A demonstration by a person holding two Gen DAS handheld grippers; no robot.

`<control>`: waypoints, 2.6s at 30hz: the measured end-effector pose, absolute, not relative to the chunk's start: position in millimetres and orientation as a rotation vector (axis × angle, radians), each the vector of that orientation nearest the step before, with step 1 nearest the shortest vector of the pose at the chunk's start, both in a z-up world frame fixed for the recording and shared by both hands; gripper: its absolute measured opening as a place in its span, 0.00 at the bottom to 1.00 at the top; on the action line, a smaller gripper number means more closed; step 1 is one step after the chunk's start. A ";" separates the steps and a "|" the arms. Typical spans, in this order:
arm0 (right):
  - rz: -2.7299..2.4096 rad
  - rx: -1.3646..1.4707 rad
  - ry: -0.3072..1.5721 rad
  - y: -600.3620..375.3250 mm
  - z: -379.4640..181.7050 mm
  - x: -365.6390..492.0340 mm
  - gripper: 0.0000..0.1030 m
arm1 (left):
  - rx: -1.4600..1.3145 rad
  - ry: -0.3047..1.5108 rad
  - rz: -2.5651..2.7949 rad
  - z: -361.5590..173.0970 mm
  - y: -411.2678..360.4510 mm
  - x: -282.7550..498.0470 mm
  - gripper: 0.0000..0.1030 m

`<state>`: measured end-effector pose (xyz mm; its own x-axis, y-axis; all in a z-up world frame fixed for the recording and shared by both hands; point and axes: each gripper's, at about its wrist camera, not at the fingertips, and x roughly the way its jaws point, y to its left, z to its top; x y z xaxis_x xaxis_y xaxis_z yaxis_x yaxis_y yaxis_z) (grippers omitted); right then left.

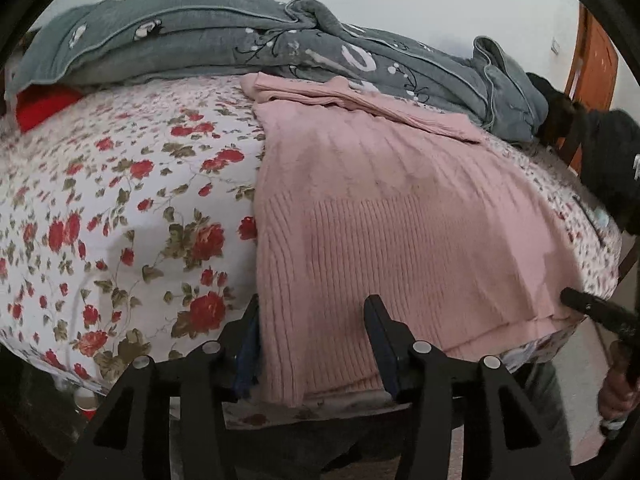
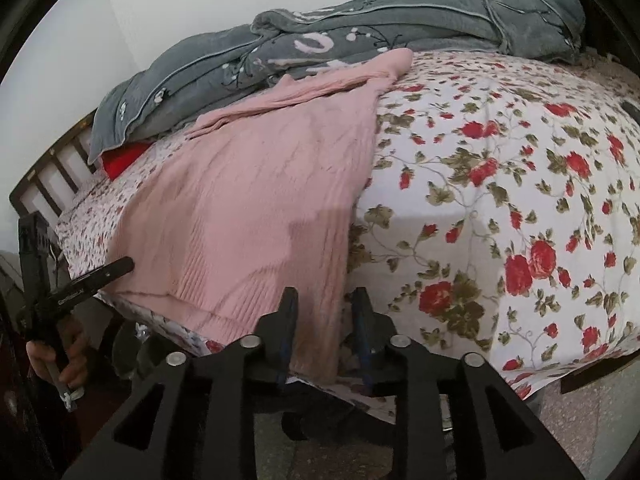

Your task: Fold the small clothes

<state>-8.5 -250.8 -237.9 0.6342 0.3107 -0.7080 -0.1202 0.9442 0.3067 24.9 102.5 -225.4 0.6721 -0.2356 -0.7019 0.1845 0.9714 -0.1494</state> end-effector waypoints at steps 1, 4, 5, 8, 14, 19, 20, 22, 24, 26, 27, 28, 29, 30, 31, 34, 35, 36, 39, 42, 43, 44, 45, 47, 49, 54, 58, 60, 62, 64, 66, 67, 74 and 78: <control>0.248 0.230 0.853 -249.6 -237.6 -9.4 0.32 | -0.065 0.800 -0.236 -224.6 103.0 24.6 0.46; 0.252 0.206 0.855 -247.8 -237.3 -12.1 0.32 | -0.075 0.797 -0.234 -223.9 106.3 22.4 0.31; 0.253 0.204 0.851 -247.8 -237.6 -13.2 0.32 | -0.084 0.804 -0.232 -224.2 108.0 23.1 0.28; 0.251 0.204 0.835 -247.4 -238.2 -14.7 0.32 | -0.144 0.809 -0.235 -221.8 116.7 26.1 0.12; 0.216 0.219 0.814 -248.5 -240.6 -17.1 0.22 | -0.173 0.824 -0.212 -227.2 119.1 29.9 0.11; 0.189 0.221 0.806 -249.7 -240.1 -17.6 0.22 | -0.164 0.809 -0.200 -227.8 116.9 28.0 0.11; 0.183 0.219 0.806 -249.8 -239.9 -17.1 0.22 | -0.162 0.809 -0.200 -227.8 116.6 28.5 0.11; 0.179 0.211 0.805 -249.0 -239.6 -16.3 0.22 | -0.164 0.810 -0.200 -227.7 115.8 27.6 0.11; 0.172 0.196 0.801 -247.1 -239.3 -16.2 0.22 | -0.170 0.812 -0.203 -228.0 116.1 27.7 0.11; 0.165 0.192 0.798 -246.0 -238.9 -14.9 0.22 | -0.173 0.813 -0.206 -228.0 117.1 27.8 0.11; 0.162 0.194 0.797 -245.1 -238.8 -14.4 0.22 | -0.173 0.813 -0.206 -228.1 117.0 27.7 0.11; 0.158 0.197 0.797 -244.2 -238.9 -13.6 0.22 | -0.175 0.813 -0.204 -228.2 116.7 27.7 0.11; 0.155 0.202 0.798 -243.5 -239.0 -13.6 0.22 | -0.174 0.813 -0.204 -228.0 117.3 27.9 0.11; 0.153 0.203 0.801 -242.9 -239.1 -13.2 0.19 | -0.176 0.814 -0.204 -228.1 117.4 27.9 0.11; 0.156 0.201 0.804 -242.5 -239.1 -13.2 0.17 | -0.177 0.814 -0.206 -228.0 117.5 27.9 0.11; 0.167 0.192 0.812 -241.0 -239.1 -12.9 0.11 | -0.195 0.817 -0.217 -228.4 120.2 28.4 0.11; 0.172 0.188 0.816 -239.9 -238.9 -13.0 0.09 | -0.204 0.821 -0.223 -228.2 121.5 28.6 0.11; 0.178 0.181 0.817 -237.8 -238.3 -12.5 0.09 | -0.213 0.824 -0.232 -228.1 122.7 28.1 0.11; 0.193 0.159 0.811 -235.8 -235.0 -14.9 0.10 | -0.202 0.826 -0.242 -229.0 123.1 25.5 0.12; 0.209 0.168 0.816 -236.3 -234.7 -14.8 0.10 | -0.183 0.822 -0.252 -228.6 119.7 22.8 0.17; 0.213 0.175 0.818 -236.7 -235.3 -14.5 0.11 | -0.185 0.821 -0.254 -228.3 119.1 22.8 0.18; 0.215 0.179 0.821 -236.4 -236.1 -14.0 0.12 | -0.189 0.821 -0.256 -228.2 118.6 23.0 0.18; 0.218 0.180 0.822 -237.3 -236.4 -13.8 0.13 | -0.196 0.820 -0.259 -228.3 118.3 23.0 0.19; 0.222 0.181 0.830 -236.3 -237.8 -12.8 0.13 | -0.201 0.819 -0.262 -228.3 117.2 23.8 0.19; 0.221 0.183 0.833 -236.4 -238.6 -12.1 0.13 | -0.200 0.818 -0.262 -228.4 116.7 23.9 0.19; 0.214 0.181 0.825 -238.1 -238.0 -13.4 0.10 | -0.212 0.809 -0.252 -227.4 121.5 23.5 0.09; 0.210 0.190 0.821 -242.1 -238.4 -15.8 0.10 | -0.224 0.824 -0.257 -229.5 125.5 23.3 0.09; 0.217 0.198 0.829 -242.4 -239.6 -15.2 0.10 | -0.221 0.830 -0.259 -229.2 124.8 24.1 0.09; 0.225 0.198 0.830 -240.8 -239.7 -14.8 0.13 | -0.220 0.836 -0.261 -228.9 123.7 25.3 0.09; 0.226 0.189 0.832 -237.9 -239.1 -14.6 0.16 | -0.217 0.837 -0.262 -229.2 123.2 25.0 0.09; 0.225 0.177 0.832 -235.7 -238.5 -15.2 0.17 | -0.214 0.834 -0.262 -229.2 123.1 24.8 0.09; 0.223 0.174 0.832 -235.2 -238.4 -15.3 0.17 | -0.213 0.832 -0.263 -229.2 123.2 24.8 0.09; 0.207 0.174 0.833 -234.7 -236.6 -14.4 0.06 | -0.233 0.813 -0.265 -223.0 127.7 20.7 0.07; 0.228 0.209 0.806 -238.0 -227.7 -17.8 0.05 | -0.262 0.810 -0.271 -213.4 132.9 19.7 0.07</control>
<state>-17.8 -238.0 -227.7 0.6703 0.2800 -0.6873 -0.1216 0.9550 0.2705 19.7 132.9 -213.4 0.6590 -0.3357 -0.6731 0.1370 0.9335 -0.3314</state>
